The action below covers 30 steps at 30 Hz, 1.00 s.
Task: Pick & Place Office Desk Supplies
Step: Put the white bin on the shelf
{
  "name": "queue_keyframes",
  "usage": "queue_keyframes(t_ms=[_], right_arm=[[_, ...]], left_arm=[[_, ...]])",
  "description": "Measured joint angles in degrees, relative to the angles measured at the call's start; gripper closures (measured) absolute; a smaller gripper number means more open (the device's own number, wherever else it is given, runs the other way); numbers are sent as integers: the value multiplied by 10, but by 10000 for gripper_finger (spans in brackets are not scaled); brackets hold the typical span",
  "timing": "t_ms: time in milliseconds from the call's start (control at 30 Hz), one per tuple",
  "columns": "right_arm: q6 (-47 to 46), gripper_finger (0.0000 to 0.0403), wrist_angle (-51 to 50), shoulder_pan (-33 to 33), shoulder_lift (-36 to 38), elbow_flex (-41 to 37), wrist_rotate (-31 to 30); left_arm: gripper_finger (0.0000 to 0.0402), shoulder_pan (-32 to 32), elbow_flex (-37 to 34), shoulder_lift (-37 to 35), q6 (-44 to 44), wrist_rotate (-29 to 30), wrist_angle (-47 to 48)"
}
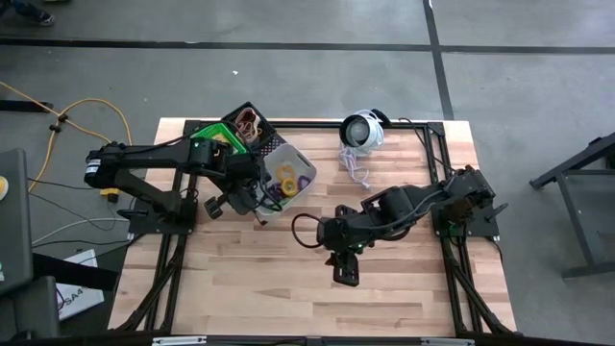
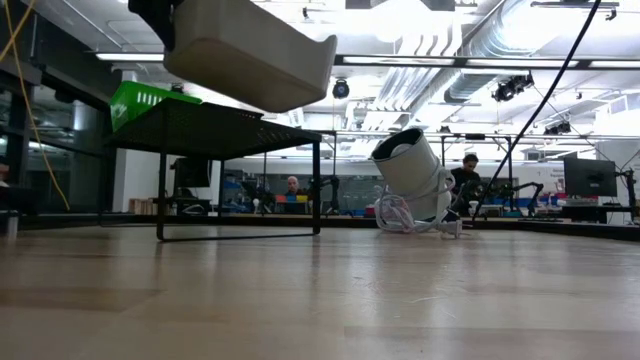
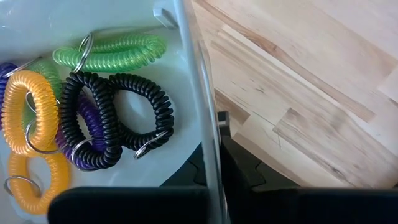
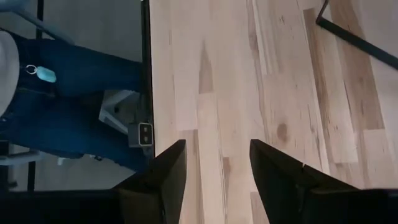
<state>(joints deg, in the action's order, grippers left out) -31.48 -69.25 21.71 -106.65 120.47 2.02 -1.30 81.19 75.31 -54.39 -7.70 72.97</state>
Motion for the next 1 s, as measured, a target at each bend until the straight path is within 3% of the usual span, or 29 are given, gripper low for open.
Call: queue_keyframes(t_ms=[400, 1000], right_arm=[[-43, 239, 43, 0, 0, 0, 0], [-43, 239, 268, 0, 0, 0, -4]], left_arm=[[398, 0, 0, 0, 0, 0, -16], [399, 0, 0, 0, 28, -1, -32]])
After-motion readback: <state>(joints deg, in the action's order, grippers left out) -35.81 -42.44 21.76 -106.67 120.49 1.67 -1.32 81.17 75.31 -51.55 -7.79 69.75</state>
